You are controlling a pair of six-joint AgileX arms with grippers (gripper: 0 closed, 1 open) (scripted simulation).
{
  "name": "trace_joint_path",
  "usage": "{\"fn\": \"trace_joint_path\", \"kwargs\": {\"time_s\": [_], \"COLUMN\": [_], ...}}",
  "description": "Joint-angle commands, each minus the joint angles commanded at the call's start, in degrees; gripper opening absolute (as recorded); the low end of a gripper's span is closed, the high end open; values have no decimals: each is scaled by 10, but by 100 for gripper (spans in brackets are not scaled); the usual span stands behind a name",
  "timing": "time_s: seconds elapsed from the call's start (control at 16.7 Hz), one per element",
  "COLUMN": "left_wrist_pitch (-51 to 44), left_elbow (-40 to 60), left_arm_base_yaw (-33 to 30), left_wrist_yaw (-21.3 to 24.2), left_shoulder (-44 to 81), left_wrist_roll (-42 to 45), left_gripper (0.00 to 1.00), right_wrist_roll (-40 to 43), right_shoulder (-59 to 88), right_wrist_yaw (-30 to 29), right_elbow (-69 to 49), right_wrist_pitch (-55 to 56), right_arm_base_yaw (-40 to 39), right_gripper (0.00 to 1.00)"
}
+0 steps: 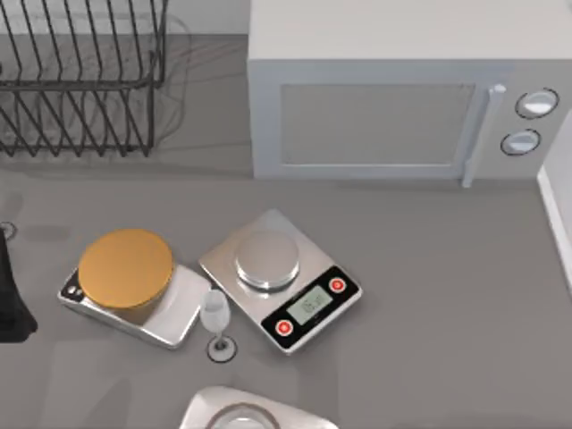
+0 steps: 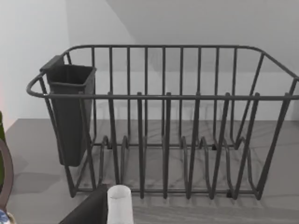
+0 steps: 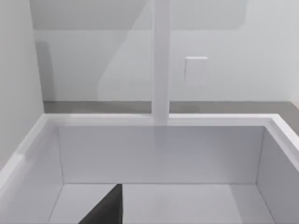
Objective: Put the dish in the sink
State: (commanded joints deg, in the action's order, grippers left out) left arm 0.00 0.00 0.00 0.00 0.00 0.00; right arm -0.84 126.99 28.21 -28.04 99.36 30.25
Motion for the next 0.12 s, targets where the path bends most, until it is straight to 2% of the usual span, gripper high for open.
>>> {"fn": "trace_joint_path", "kwargs": {"time_s": [0.12], "left_wrist_pitch": [0], "left_elbow": [0], "left_arm_base_yaw": [0], "left_wrist_yaw": [0], "left_shoulder": [0], "left_wrist_roll": [0], "left_gripper": [100], "right_wrist_roll": [0], "right_shoulder": [0], "right_wrist_yaw": [0], "right_elbow": [0], "right_wrist_pitch": [0], "right_arm_base_yaw": [0], "right_gripper": [100]}}
